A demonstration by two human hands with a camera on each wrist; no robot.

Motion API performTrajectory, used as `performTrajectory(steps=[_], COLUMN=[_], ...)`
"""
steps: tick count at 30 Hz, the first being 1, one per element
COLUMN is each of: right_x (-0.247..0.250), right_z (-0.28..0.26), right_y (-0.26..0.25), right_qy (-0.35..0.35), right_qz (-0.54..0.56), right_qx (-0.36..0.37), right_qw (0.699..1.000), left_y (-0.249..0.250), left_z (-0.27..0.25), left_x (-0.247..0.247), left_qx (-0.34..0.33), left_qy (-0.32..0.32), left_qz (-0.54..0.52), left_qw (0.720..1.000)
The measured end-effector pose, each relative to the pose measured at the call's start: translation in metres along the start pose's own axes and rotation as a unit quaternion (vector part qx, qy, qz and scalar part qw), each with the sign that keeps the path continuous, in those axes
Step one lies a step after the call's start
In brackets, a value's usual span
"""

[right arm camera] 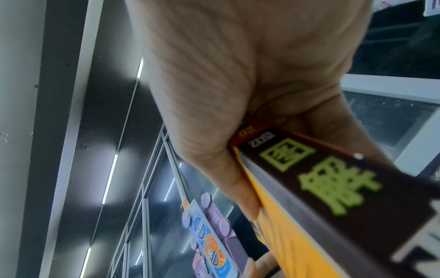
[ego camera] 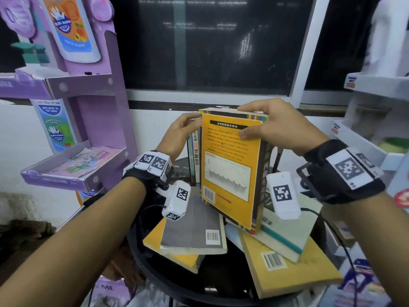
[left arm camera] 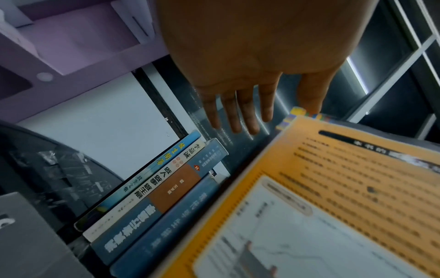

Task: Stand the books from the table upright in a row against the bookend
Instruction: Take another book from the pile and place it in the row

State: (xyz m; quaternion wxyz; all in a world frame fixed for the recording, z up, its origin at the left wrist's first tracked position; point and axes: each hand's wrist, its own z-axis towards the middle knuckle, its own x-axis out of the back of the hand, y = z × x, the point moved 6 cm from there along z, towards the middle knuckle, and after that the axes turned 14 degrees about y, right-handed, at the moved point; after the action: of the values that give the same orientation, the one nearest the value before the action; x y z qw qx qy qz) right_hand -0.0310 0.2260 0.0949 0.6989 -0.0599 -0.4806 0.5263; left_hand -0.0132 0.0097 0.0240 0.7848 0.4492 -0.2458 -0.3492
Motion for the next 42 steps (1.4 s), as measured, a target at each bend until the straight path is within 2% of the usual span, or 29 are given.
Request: performTrajectory(steps=[6, 10, 14, 21, 29, 34, 42], right_x=[0.038, 0.058, 0.07, 0.088, 0.103, 0.088, 0.035], right_z=[0.011, 0.023, 0.036, 0.059, 0.088, 0.097, 0.11], right_y=[0.023, 0.026, 0.032, 0.047, 0.064, 0.086, 0.118], right_qy=[0.068, 0.11, 0.137, 0.183, 0.218, 0.24, 0.235], right_qz=[-0.009, -0.006, -0.006, 0.024, -0.01, -0.059, -0.072], right_qx=[-0.068, -0.084, -0.099, -0.141, -0.138, -0.14, -0.128], right_qw=[0.995, 0.99, 0.986, 0.973, 0.966, 0.959, 0.961], left_y=[0.0, 0.007, 0.006, -0.005, -0.025, -0.038, -0.054], left_z=[0.012, 0.02, 0.031, 0.05, 0.072, 0.087, 0.098], left_x=[-0.02, -0.037, -0.056, -0.09, -0.115, -0.133, -0.147], left_qx=[-0.065, -0.128, -0.151, -0.136, -0.117, -0.119, -0.079], left_qy=[-0.003, -0.016, -0.037, -0.056, -0.065, -0.076, -0.1], left_qz=[0.096, 0.173, 0.212, 0.223, 0.233, 0.265, 0.288], left_qw=[0.993, 0.976, 0.965, 0.964, 0.963, 0.954, 0.949])
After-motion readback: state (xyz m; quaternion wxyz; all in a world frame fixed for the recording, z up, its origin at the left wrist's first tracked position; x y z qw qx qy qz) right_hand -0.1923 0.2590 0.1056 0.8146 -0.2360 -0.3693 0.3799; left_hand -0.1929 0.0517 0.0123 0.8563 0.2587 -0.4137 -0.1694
